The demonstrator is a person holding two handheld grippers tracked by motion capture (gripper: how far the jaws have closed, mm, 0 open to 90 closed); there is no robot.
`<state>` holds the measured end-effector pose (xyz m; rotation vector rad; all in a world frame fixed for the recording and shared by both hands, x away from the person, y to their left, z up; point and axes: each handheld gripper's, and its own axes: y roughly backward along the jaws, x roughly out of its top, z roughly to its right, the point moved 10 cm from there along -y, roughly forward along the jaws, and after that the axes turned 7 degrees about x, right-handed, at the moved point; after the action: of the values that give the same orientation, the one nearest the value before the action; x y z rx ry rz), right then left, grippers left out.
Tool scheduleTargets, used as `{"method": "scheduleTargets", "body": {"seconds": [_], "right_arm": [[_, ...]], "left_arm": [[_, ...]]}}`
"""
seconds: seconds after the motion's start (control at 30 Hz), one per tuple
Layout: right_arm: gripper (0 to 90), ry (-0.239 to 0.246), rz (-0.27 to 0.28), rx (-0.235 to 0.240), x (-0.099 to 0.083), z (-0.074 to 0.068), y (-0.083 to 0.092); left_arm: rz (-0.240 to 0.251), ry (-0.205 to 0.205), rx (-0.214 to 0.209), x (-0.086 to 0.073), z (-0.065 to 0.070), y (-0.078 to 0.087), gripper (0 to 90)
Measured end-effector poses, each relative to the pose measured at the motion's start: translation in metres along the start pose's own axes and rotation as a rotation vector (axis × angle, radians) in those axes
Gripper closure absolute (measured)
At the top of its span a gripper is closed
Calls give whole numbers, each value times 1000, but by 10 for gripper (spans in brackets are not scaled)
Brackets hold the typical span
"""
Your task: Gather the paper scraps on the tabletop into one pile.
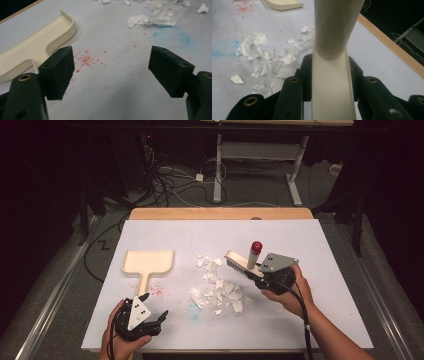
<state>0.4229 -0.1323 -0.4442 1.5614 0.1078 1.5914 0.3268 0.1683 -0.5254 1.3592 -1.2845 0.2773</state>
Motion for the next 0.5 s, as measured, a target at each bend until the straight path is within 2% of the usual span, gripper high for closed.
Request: {"method": "scheduleTargets", "body": {"seconds": [0.07,0.1,0.13,0.2,0.23,0.27,0.3,0.33,0.37,0.4,0.43,0.47,0.5], "right_arm": [[677,-3,4,-8,0,4,0],[677,-9,13,-17,2,13,-1],[677,-9,13,-17,2,13,-1],[677,-19,22,-34,4,25,-7],[677,-26,27,-48,7,39,-18],[677,-26,20,-50,7,45,-24],[677,-26,20,-50,7,45,-24],[677,-4,-20,-61,7,57,-41],[677,-4,-20,-61,7,57,-41],[677,-3,-51,-53,6,66,-58],[678,-9,-53,-45,7,68,-66],[678,-9,-54,-45,9,70,-73],[678,-9,-54,-45,9,70,-73]], "left_arm": [[-1,-1,0,0,0,0,200],[-2,1,-2,0,1,0,200],[-3,3,-3,0,1,-1,200],[-7,1,-5,0,1,-2,200],[-9,2,-6,0,2,-2,200],[-7,1,-9,1,2,-3,200],[-7,1,-9,1,2,-3,200],[-7,2,-10,1,2,-3,200],[-6,2,-10,1,2,-4,200],[-7,4,-11,1,2,-4,200],[-9,7,-9,1,1,-4,200],[-9,7,-9,1,1,-4,200],[-6,7,-10,1,1,-4,200]]}}
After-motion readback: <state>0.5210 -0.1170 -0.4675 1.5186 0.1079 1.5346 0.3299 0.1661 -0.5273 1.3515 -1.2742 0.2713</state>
